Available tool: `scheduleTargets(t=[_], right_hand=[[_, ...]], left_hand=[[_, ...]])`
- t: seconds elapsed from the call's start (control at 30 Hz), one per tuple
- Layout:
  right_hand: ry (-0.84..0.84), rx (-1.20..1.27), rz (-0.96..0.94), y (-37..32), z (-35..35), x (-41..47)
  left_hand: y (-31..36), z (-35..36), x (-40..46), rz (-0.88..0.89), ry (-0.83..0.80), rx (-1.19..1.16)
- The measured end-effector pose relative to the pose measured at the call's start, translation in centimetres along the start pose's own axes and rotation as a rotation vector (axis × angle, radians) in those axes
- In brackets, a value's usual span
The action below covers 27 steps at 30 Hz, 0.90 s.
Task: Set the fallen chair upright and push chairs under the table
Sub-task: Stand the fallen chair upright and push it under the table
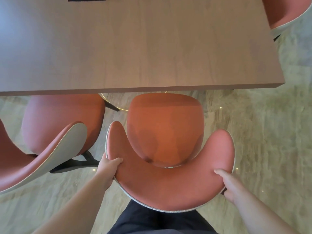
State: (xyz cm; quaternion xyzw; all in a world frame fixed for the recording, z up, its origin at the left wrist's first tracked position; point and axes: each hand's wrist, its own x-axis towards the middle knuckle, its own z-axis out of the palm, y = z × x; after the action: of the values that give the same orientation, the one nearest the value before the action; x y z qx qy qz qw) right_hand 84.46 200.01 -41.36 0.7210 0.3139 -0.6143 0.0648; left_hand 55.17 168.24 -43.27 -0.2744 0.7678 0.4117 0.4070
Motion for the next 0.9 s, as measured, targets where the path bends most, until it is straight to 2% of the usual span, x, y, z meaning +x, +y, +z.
scheduleTargets(t=[0.13, 0.4, 0.9], right_hand=[[0.073, 0.023, -0.081, 0.1, 0.3, -0.1], [0.091, 0.039, -0.213, -3.8, 1.4, -1.3], [0.04, -0.016, -0.395, -10.5, 4.5, -0.4]], left_hand=[[0.1, -0.2, -0.2, 0.06, 0.011, -0.023], [4.5, -0.9, -1.0, 0.176, 0.032, -0.01], [9.1, -0.9, -0.1, 0.189, 0.072, -0.034]])
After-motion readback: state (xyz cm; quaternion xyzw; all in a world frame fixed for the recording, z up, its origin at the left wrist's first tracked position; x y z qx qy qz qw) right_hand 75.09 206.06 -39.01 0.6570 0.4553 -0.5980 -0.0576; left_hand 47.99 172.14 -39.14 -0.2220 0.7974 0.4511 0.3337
